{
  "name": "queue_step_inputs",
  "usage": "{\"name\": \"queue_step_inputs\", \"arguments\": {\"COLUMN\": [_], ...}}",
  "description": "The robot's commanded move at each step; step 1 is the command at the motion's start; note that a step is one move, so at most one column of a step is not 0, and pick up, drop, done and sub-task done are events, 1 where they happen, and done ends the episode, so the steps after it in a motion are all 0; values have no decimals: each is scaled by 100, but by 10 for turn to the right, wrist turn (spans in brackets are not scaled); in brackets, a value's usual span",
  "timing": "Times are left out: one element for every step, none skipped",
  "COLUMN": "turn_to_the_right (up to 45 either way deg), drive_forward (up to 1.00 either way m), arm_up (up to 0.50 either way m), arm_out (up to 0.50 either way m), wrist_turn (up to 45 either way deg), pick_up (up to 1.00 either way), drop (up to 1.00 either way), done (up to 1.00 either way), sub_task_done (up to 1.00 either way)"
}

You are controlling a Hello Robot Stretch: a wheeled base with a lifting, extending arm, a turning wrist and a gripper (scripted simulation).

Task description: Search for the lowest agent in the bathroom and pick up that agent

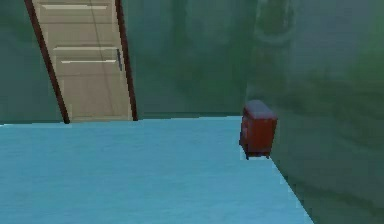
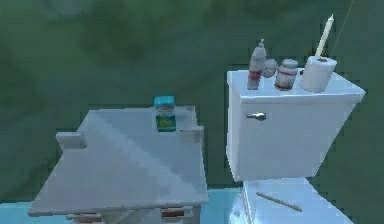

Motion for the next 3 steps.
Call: {"name": "queue_step_inputs", "arguments": {"turn_to_the_right": [0, 0, 0], "drive_forward": [0, 0, 0], "arm_up": [50, 38, 0], "arm_out": [0, 0, 44], "wrist_turn": [0, 0, 0], "pick_up": [0, 0, 0], "drop": [0, 0, 0], "done": [0, 0, 0], "sub_task_done": [0, 0, 0]}}
